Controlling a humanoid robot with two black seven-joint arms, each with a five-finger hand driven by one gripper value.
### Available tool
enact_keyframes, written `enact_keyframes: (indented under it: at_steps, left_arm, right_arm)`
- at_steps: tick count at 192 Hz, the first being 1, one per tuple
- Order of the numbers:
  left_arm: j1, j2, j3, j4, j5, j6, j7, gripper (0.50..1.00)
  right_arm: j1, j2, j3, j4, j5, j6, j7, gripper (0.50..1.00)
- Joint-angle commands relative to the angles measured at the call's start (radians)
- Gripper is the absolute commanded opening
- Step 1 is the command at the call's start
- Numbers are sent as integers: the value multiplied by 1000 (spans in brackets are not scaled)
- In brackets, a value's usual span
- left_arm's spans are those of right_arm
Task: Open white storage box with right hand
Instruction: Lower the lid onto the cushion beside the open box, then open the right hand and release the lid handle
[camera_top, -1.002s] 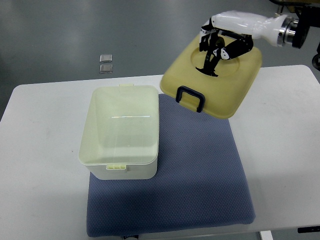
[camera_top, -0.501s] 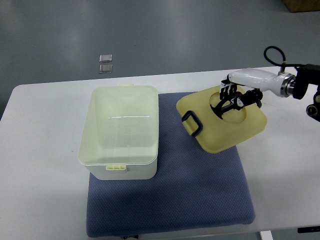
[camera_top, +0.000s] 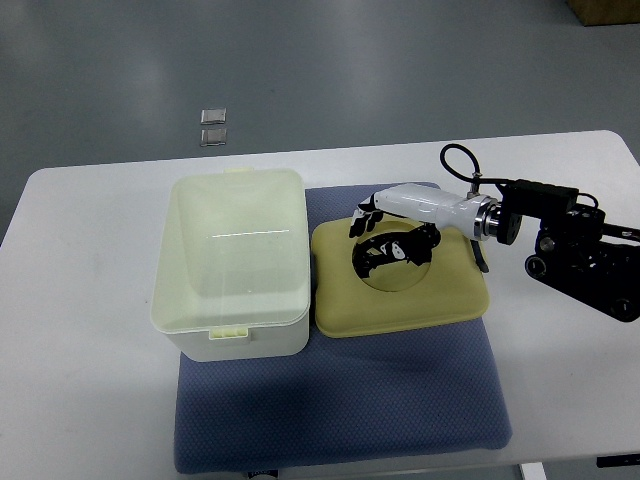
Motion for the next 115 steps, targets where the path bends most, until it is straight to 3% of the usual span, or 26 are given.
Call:
enact_keyframes:
  at_steps: [1, 28, 67, 86, 115]
  left_arm:
    - [0, 0, 0, 0, 0, 0, 0, 1000]
    - [0, 0, 2, 0, 0, 0, 0, 1000]
    - [0, 0, 2, 2, 0, 0, 2, 1000]
    - [0, 0, 2, 2, 0, 0, 2, 1000]
    - [0, 0, 2, -3, 0, -2, 3, 1000]
  right_arm:
    - [-2, -14, 0, -1, 3, 8, 1, 956]
    - [3, -55, 8, 8, 17, 29, 1, 956]
    - [36, -158, 48, 65, 114, 182, -3, 956]
    - [72, -187, 99, 62, 278, 264, -10, 956]
    - [78, -153, 234, -26, 649, 256, -88, 954]
